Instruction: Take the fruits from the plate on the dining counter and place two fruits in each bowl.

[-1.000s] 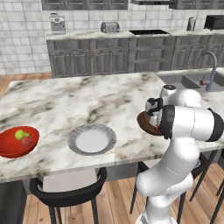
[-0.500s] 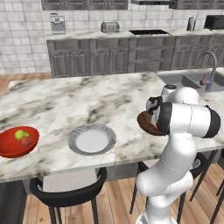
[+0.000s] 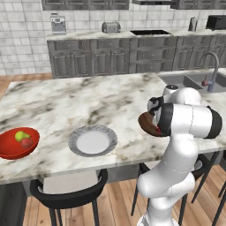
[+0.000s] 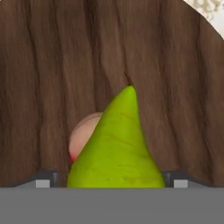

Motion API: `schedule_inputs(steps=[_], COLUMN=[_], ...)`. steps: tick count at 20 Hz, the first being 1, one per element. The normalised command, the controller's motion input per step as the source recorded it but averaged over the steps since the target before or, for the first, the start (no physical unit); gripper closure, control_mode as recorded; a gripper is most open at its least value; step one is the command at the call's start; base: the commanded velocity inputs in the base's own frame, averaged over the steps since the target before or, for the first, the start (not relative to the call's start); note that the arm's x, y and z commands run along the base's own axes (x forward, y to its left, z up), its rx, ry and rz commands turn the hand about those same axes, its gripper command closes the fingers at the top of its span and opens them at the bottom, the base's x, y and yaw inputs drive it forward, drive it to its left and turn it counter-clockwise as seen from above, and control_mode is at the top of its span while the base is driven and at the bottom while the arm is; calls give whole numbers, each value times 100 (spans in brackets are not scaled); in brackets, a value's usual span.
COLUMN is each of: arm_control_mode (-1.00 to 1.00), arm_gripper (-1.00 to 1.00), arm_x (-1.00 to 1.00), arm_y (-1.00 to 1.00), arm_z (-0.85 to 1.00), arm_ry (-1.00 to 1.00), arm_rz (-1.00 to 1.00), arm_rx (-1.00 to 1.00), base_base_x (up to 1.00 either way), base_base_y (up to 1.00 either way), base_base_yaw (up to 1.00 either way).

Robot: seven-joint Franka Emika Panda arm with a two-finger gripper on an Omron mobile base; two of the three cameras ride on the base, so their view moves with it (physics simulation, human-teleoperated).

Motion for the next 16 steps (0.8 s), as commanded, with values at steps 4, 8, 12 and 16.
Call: schedule_inputs(steps=[4,8,12,16], arm_control_mode=[-100,-100,-100,-100], arm_gripper=[-100,-100,-100,-100], arm_x=[-6,-17,-54,-49], arm_y=[0,11,23,31], arm_z=[52,81,80,53], arm_ry=[-3,-6,-1,0], arm_rz=[-4,-10,-13,-14], arm_rx=[0,-1,-3,-1], base_base_x=[0,0,0,0], base_base_y=[0,0,0,0], base_base_yaw=[0,0,0,0])
